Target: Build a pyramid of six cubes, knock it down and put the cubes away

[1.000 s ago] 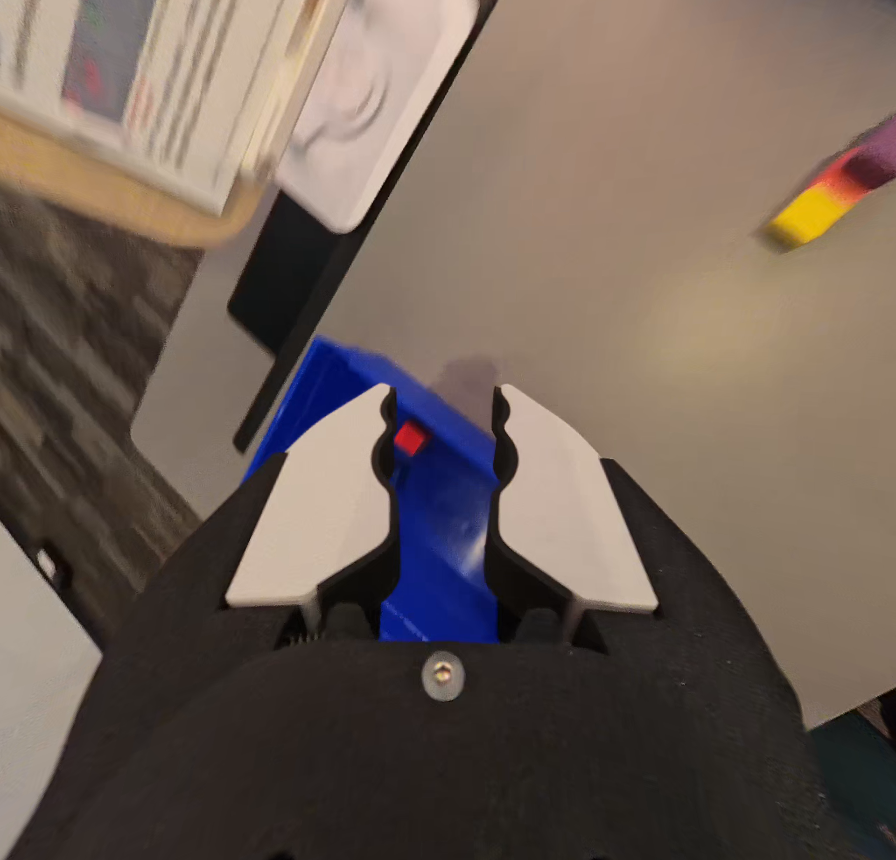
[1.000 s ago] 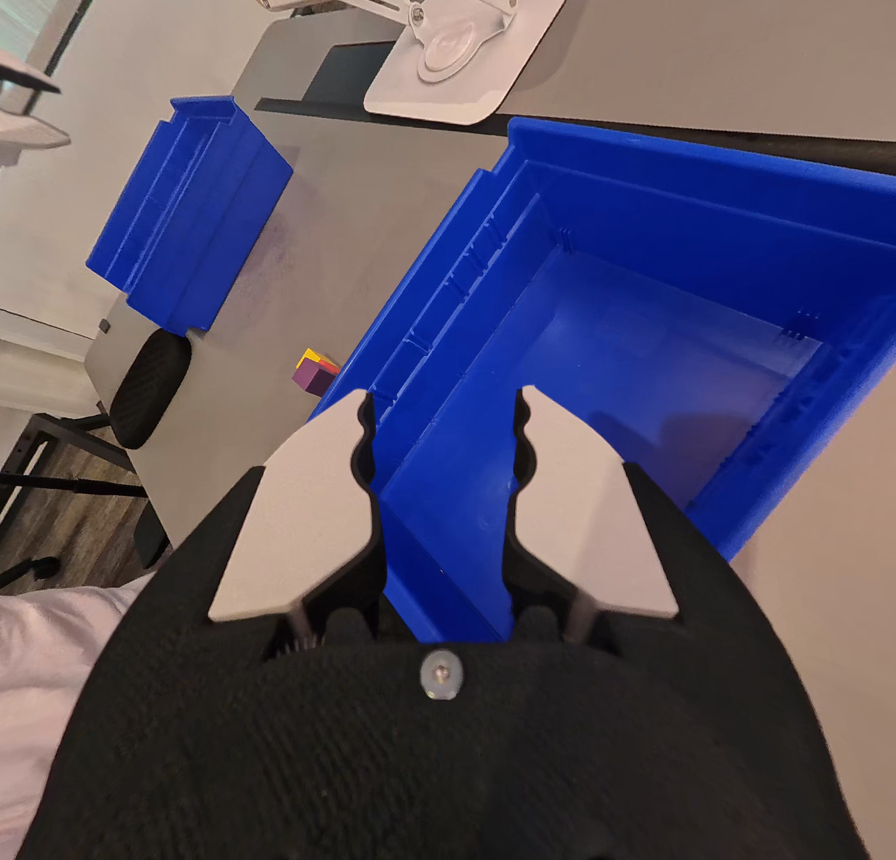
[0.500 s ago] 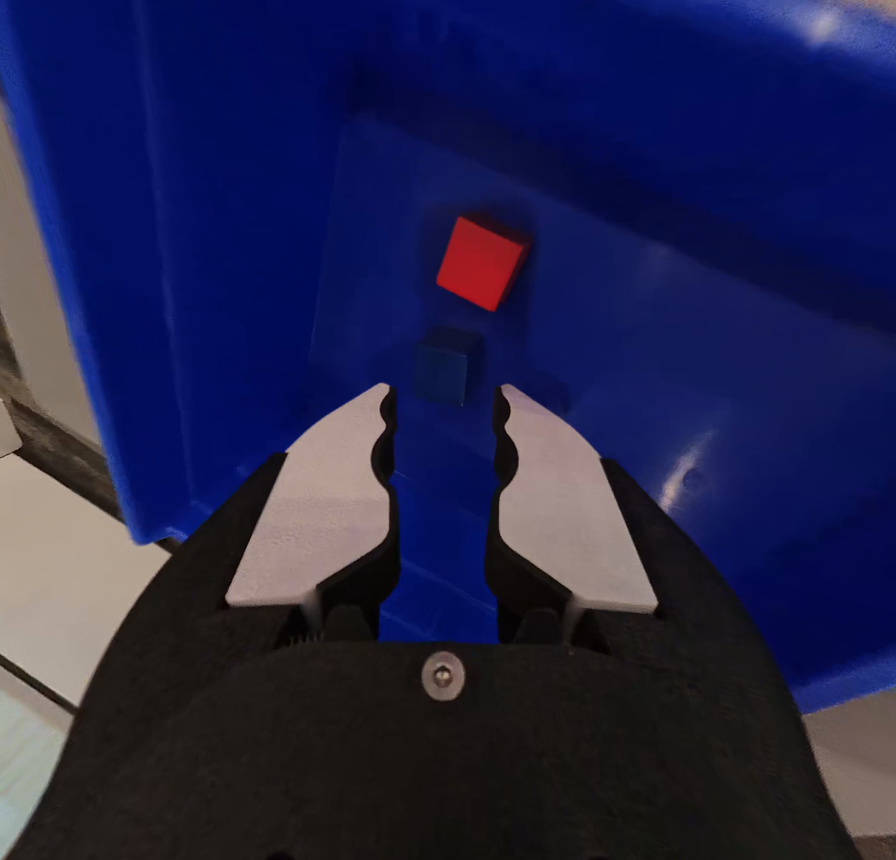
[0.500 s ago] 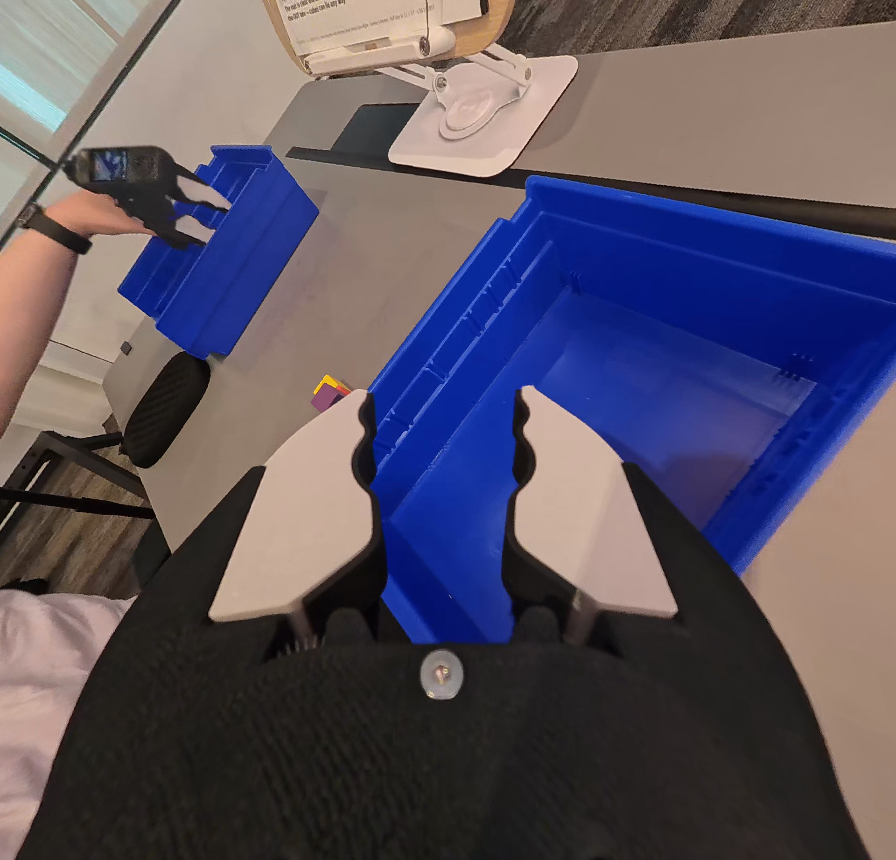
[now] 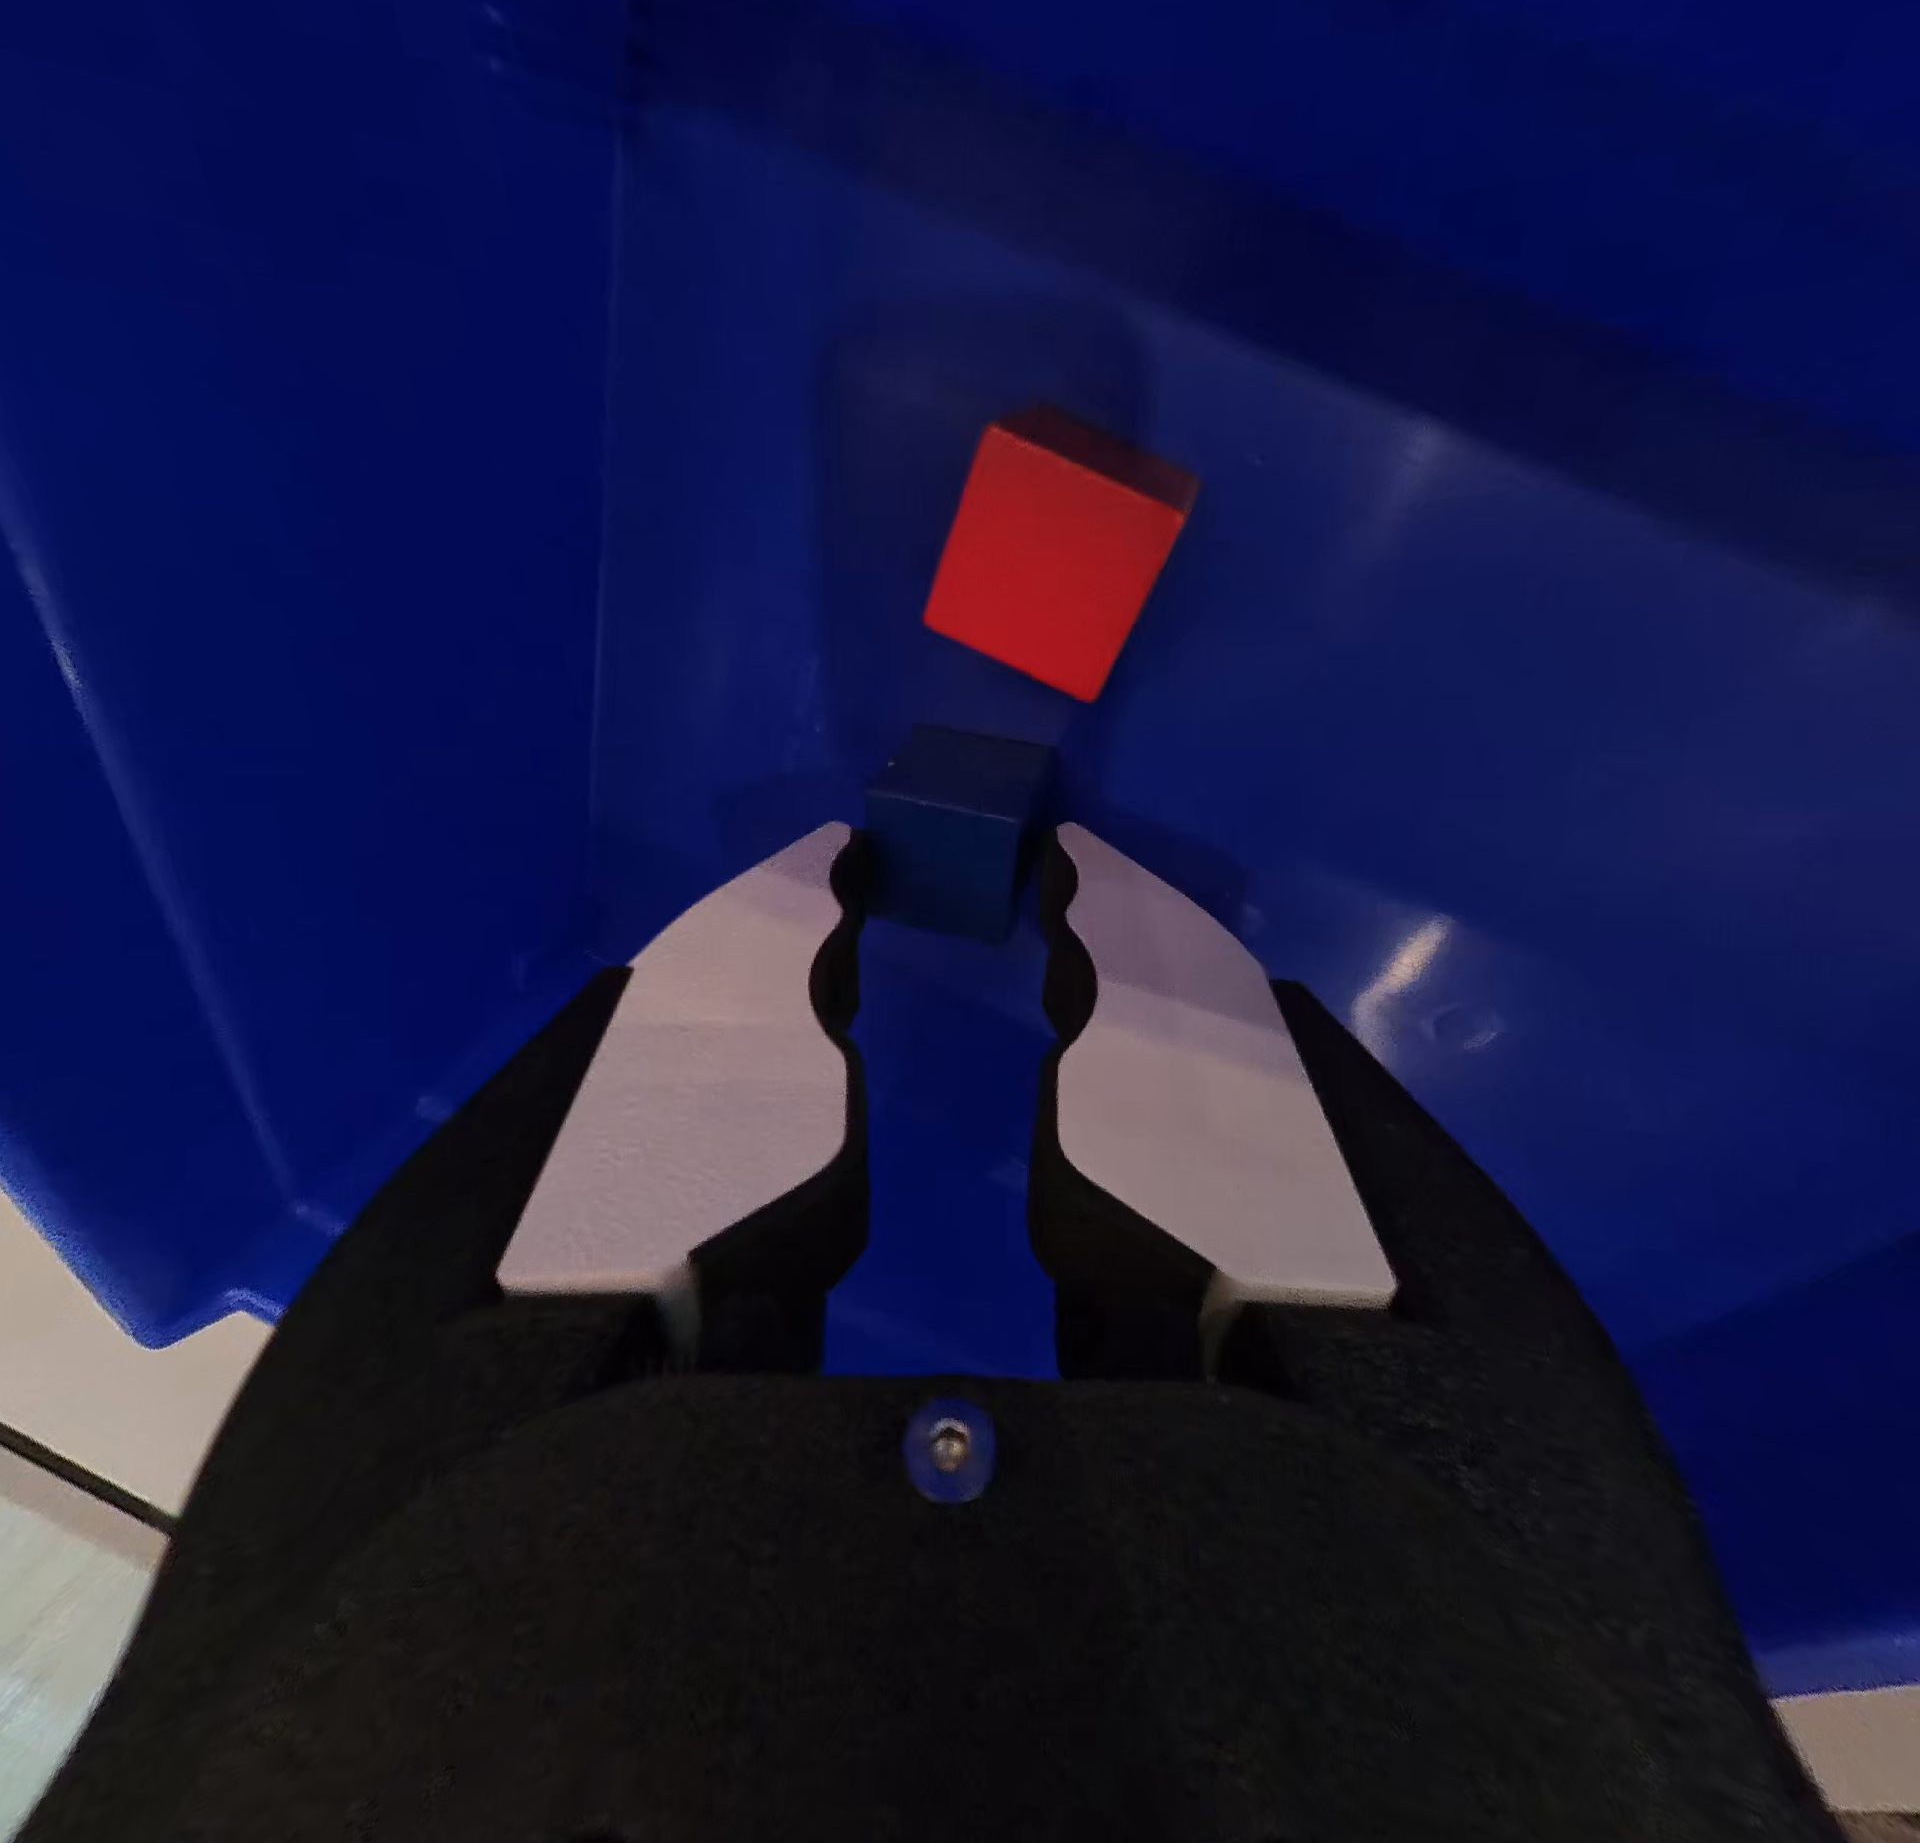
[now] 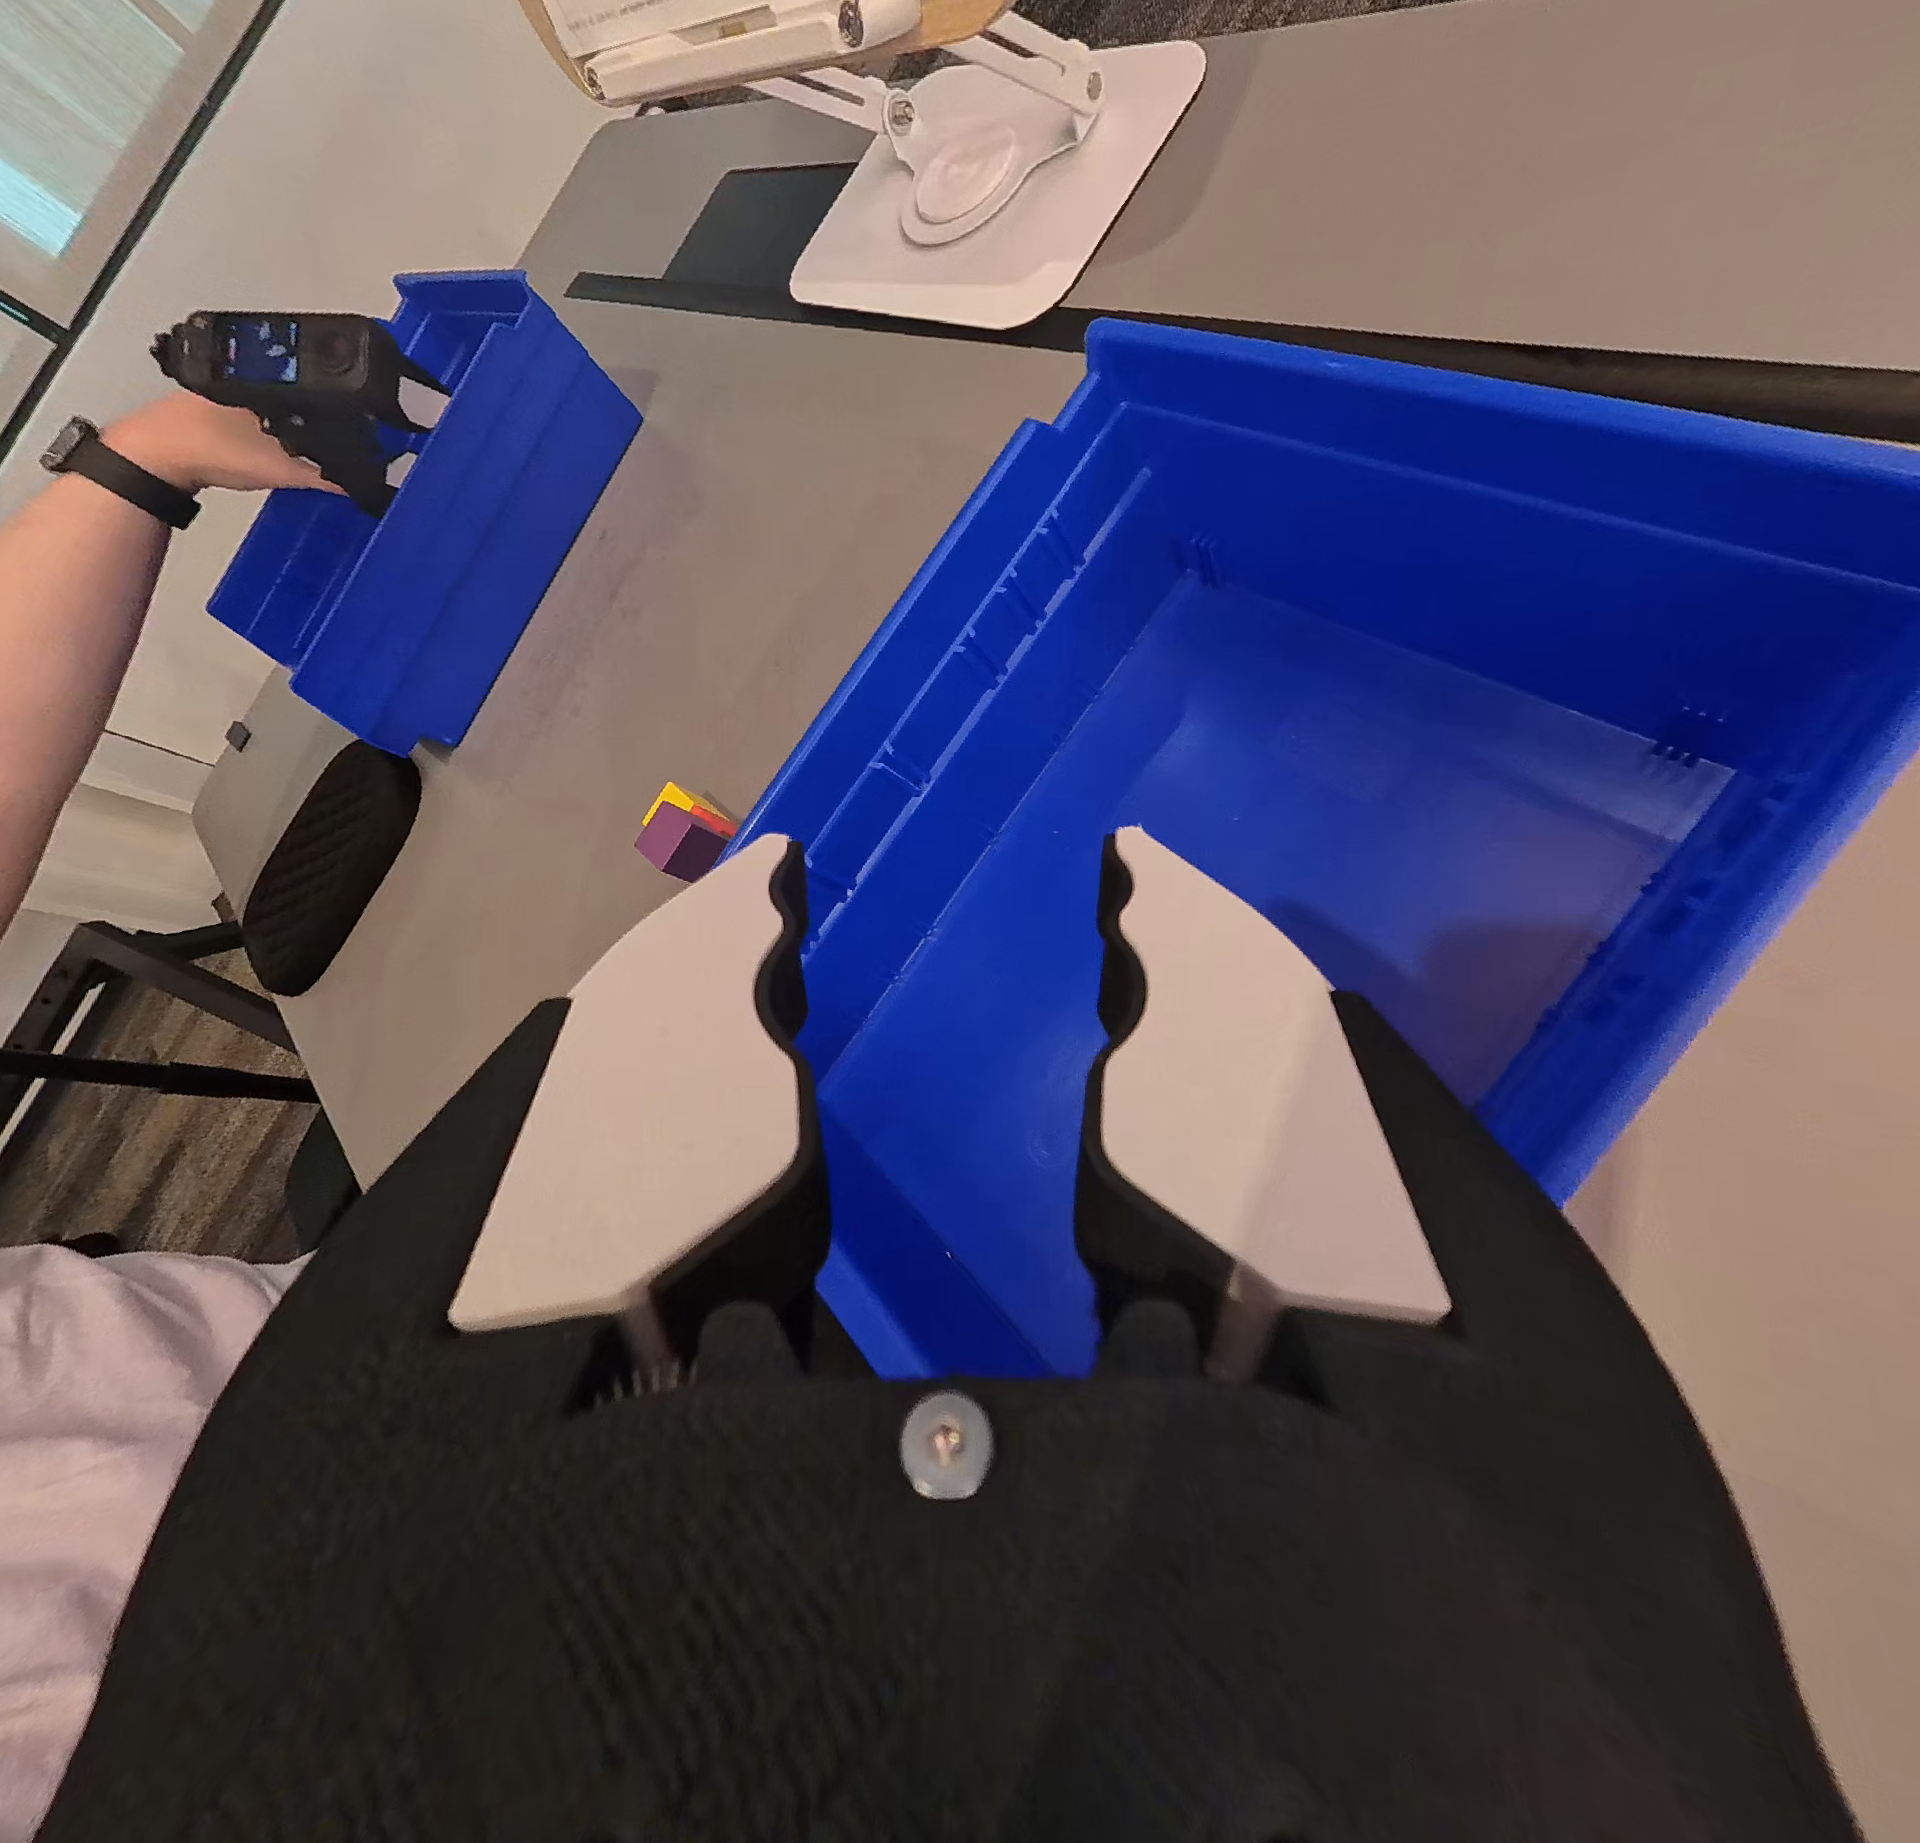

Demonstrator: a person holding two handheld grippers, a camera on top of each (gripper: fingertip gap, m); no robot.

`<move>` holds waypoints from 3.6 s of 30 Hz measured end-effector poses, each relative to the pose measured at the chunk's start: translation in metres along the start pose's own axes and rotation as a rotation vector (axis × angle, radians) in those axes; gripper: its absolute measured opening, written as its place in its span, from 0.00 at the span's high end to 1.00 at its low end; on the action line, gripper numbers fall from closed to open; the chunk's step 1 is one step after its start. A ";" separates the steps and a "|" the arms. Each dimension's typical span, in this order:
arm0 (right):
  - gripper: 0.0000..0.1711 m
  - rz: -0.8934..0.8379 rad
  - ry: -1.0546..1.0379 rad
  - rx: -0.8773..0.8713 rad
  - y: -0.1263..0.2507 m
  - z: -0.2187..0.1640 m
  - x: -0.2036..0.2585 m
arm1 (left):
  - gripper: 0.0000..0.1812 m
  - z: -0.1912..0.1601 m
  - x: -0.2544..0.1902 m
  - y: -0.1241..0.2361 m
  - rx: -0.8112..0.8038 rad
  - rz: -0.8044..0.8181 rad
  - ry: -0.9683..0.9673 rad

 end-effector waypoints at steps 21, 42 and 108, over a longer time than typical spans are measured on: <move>0.68 0.013 0.008 0.010 0.000 -0.001 0.003 | 0.84 0.082 -0.013 0.179 -0.293 0.258 0.131; 0.68 0.068 0.028 0.022 -0.003 -0.004 0.011 | 0.85 0.282 -0.219 0.081 -0.145 -0.117 -0.319; 0.68 0.090 0.019 0.027 0.000 -0.004 0.008 | 0.78 0.258 -0.159 0.169 -0.419 0.007 -0.190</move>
Point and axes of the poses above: each gripper's, where its closed fingertips meet, y back along the fingers, z out of its top, x = y × z across the jaws, the point moved 7 cm from there along y, back along the fingers, and after that the axes turned 7 degrees about -x, right-handed, at the moved point
